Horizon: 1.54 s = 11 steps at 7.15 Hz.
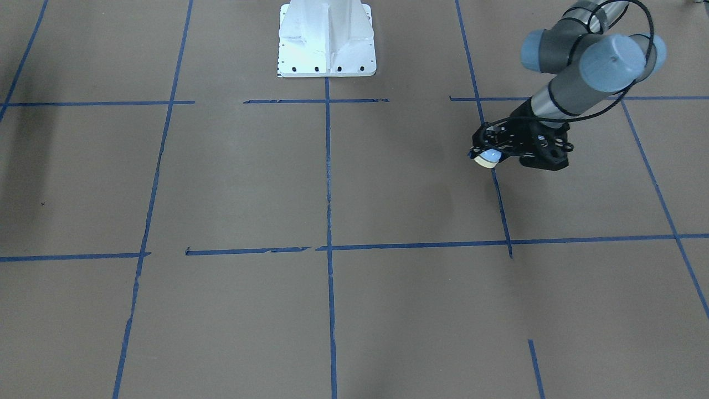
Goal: Place and press bell with both arms
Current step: 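Carry the blue bell with the left gripper toward the table center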
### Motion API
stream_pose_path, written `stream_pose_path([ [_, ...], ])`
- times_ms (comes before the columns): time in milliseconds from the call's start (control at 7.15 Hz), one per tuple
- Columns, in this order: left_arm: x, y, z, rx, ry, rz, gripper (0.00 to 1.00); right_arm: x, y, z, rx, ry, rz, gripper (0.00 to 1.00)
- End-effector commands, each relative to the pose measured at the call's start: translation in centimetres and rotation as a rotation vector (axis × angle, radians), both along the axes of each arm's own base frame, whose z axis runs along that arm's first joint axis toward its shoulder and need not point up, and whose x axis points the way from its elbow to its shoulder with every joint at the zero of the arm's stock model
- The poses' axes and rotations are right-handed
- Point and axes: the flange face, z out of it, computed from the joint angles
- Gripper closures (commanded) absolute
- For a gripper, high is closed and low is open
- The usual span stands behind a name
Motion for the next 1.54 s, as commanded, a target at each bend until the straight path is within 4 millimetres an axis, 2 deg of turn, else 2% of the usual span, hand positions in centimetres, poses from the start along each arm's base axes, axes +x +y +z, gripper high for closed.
stream_pose_path([
  [0,9.3,-0.6,-11.0,-0.043,-0.076,-0.066,0.97,0.0,-0.1,-0.2,0.003,-0.004,-0.001,0.00],
  [140,10.6,-1.0,-12.8,-0.068,-0.102,-0.088,0.97,0.0,0.0,-0.1,0.002,-0.004,-0.001,0.00],
  [280,14.2,-2.0,-15.1,-0.070,-0.147,-0.094,0.97,0.0,0.0,-0.3,0.004,-0.004,0.001,0.00],
  [420,20.4,-3.3,-17.5,-0.084,-0.217,-0.079,0.97,0.0,0.1,-0.2,0.001,-0.003,0.002,0.00],
  [559,24.0,-4.9,-19.1,-0.104,-0.257,-0.068,0.97,0.0,0.1,-0.2,0.000,-0.003,0.002,0.00],
  [699,25.4,-4.4,-19.1,-0.088,-0.265,-0.058,0.97,-0.1,0.1,-0.3,-0.001,-0.017,0.004,0.00],
  [839,26.7,-3.1,-19.8,-0.071,-0.266,-0.048,0.97,-0.1,0.3,-0.2,-0.005,-0.020,0.004,0.00],
  [1399,27.9,-3.4,-18.2,-0.053,-0.306,-0.047,0.94,-0.1,0.3,-0.2,-0.006,-0.020,0.005,0.00],
])
